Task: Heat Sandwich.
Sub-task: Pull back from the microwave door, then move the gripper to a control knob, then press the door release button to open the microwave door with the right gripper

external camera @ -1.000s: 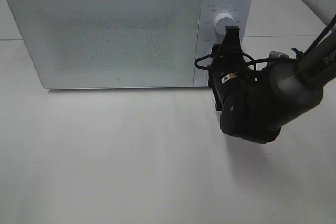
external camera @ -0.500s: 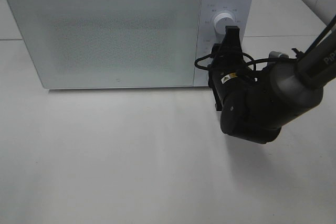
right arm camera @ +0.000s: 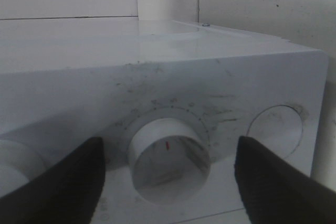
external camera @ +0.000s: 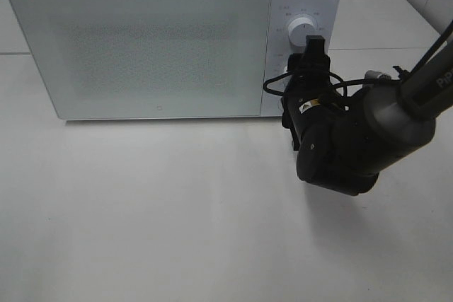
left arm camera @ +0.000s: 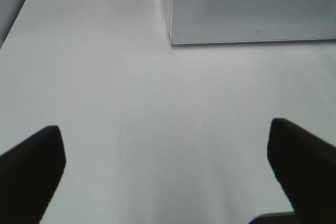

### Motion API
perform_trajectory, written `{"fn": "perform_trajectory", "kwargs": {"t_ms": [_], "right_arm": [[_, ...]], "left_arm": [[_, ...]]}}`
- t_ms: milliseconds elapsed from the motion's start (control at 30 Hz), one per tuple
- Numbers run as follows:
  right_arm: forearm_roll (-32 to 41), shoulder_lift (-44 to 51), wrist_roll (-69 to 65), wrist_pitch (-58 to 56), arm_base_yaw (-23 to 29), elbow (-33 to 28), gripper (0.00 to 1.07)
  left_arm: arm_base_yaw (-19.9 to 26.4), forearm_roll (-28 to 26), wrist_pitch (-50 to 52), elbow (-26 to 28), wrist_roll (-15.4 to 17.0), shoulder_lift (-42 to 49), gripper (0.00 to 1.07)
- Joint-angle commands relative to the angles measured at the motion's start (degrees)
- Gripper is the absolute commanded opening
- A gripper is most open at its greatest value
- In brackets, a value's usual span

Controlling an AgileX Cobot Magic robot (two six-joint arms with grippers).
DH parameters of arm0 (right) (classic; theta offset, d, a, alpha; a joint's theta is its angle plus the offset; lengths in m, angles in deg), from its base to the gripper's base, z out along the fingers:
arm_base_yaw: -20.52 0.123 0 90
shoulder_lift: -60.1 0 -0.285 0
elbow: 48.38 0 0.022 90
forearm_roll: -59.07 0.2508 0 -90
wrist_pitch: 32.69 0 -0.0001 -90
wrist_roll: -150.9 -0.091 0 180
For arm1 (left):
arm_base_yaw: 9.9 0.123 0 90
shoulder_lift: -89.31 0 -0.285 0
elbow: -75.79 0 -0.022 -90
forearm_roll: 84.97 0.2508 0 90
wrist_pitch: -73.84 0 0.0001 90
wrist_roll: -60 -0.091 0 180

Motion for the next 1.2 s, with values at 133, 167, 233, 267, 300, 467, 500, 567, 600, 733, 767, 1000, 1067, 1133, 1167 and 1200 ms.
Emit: {"fn": "perform_trajectory", "kwargs": {"t_ms": [133,167,233,267,300,467,500,567,600,733,767,1000,1067,1133,1167,1200], "right_arm": [[-2.01,0.52,0.86,7.62,-0.69,1.09,0.79],[-2.23,0.69,0.86,7.56,-0.69,1.09,0.79],[-2.46,0.74,0.86,7.62,-0.69,0.92,0.78],[-2.69,1.03,0.86,7.62,-0.69,0.69,0.78],[-3.04,1.78,0.92,6.82,-0.63,-0.23,0.77],[-5.50,3.27,0.92,4.64,-0.46,-2.92,0.76],[-6.30,3.44,0.92,4.07,-0.46,-3.44,0.76],[-7.16,3.84,0.92,3.27,-0.46,-4.01,0.76],[-8.25,4.53,0.92,1.89,-0.46,-5.10,0.76],[-9.34,6.25,0.97,-1.26,-0.46,-7.16,0.76],[-10.08,7.62,1.55,-3.38,-0.46,-8.42,0.76],[-14.15,12.15,7.68,-12.32,-0.46,-12.49,0.76],[-15.99,15.13,12.38,-17.76,-0.69,-13.92,0.76],[-16.90,16.33,14.27,-20.51,-0.69,-14.21,0.76],[-17.59,17.48,16.33,-23.09,-0.69,-14.32,0.76],[-18.56,19.54,20.63,-27.96,-0.69,-14.38,0.76]], "left_arm": [[0.17,-0.34,0.69,-0.23,-0.11,1.49,1.04],[0.17,-0.34,0.69,-0.23,-0.11,1.49,1.04],[0.17,-0.34,0.69,-0.23,-0.11,1.49,1.04],[0.17,-0.34,0.69,-0.23,-0.11,1.49,1.04],[0.17,-0.34,0.69,-0.23,-0.11,1.49,1.04],[0.17,-0.34,0.69,-0.23,-0.11,1.49,1.04],[0.17,-0.34,0.69,-0.23,-0.11,1.49,1.04],[0.17,-0.34,0.69,-0.23,-0.11,1.49,1.04],[0.17,-0.34,0.69,-0.23,-0.11,1.49,1.04],[0.17,-0.34,0.69,-0.23,-0.11,1.49,1.04],[0.17,-0.34,0.69,-0.23,-0.11,1.49,1.04],[0.17,-0.34,0.69,-0.23,-0.11,1.49,1.04],[0.17,-0.34,0.69,-0.23,-0.11,1.49,1.04],[0.17,-0.34,0.69,-0.23,-0.11,1.49,1.04],[0.17,-0.34,0.69,-0.23,-0.11,1.49,1.04],[0.17,-0.34,0.69,-0.23,-0.11,1.49,1.04]]}}
